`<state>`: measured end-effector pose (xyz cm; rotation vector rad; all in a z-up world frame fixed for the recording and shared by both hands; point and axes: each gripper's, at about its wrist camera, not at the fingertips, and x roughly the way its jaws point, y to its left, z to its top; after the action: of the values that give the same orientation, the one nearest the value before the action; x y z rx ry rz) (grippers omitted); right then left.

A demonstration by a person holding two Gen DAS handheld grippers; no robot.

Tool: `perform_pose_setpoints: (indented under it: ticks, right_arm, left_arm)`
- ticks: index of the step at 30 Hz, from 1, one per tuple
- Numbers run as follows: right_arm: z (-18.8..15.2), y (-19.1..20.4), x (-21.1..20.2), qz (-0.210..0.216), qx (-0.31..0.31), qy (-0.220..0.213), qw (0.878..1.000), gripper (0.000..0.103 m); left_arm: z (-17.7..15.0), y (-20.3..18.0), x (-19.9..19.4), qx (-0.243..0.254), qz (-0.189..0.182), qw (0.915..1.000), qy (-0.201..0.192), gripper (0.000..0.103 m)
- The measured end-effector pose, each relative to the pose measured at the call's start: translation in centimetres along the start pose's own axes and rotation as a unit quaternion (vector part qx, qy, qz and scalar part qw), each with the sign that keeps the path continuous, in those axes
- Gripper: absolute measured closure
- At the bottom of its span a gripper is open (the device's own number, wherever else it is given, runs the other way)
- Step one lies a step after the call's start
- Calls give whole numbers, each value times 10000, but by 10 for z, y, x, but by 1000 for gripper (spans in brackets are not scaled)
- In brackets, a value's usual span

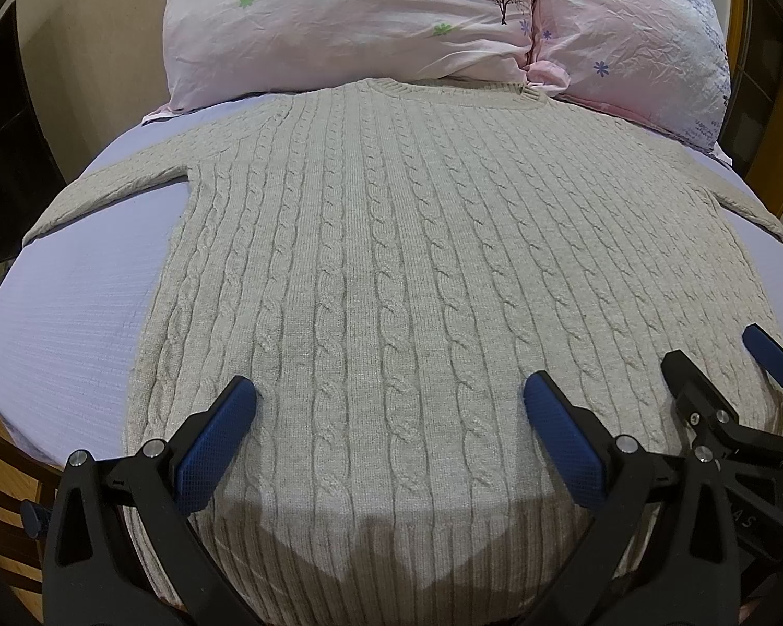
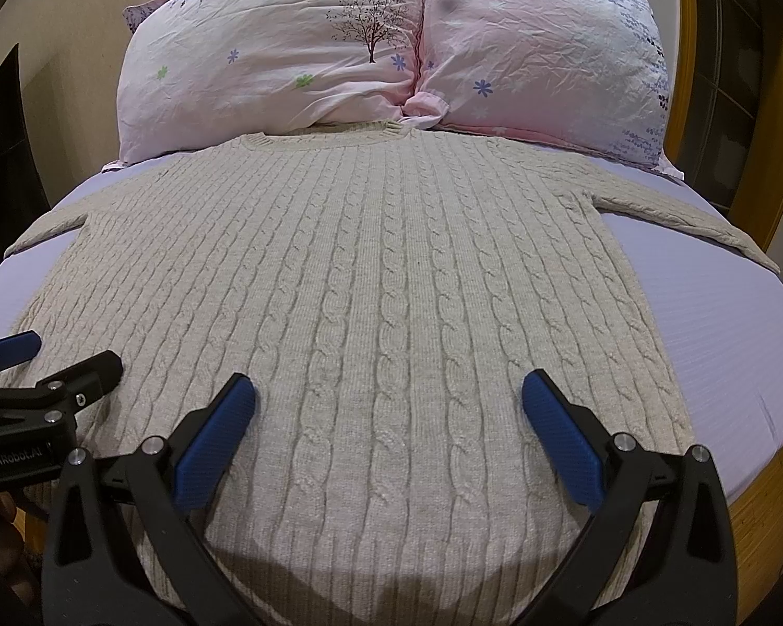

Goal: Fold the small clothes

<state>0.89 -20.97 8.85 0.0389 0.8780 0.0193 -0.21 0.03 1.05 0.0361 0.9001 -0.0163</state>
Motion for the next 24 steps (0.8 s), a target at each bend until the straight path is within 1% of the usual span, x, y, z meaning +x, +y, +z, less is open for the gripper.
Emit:
perform_pose_setpoints:
  ticks: [14, 18, 20, 22, 23, 24]
  right_arm:
    - [2, -2, 0, -4, 2, 34, 10000, 2]
    - [3, -4, 1, 72, -93, 5, 9999, 2]
    - [2, -7, 4, 247, -241, -123, 9993, 2]
    - [4, -19, 2, 746, -385, -158, 9963, 2]
    - [10, -33, -2, 1032, -224, -124, 9943, 2]
    - [19, -54, -8, 1274, 83, -172, 9917, 2]
  left_arm:
    - [0, 0, 0, 12, -7, 10000, -3, 1]
    - [1, -1, 0, 44, -10, 10000, 0, 1]
    - [0, -1, 1, 68, -14, 10000, -25, 1]
    - [1, -1, 1, 108, -37, 9999, -79, 1]
    - [0, -2, 2, 139, -50, 9998, -115, 1]
    - [0, -1, 1, 172, -67, 9997, -153, 1]
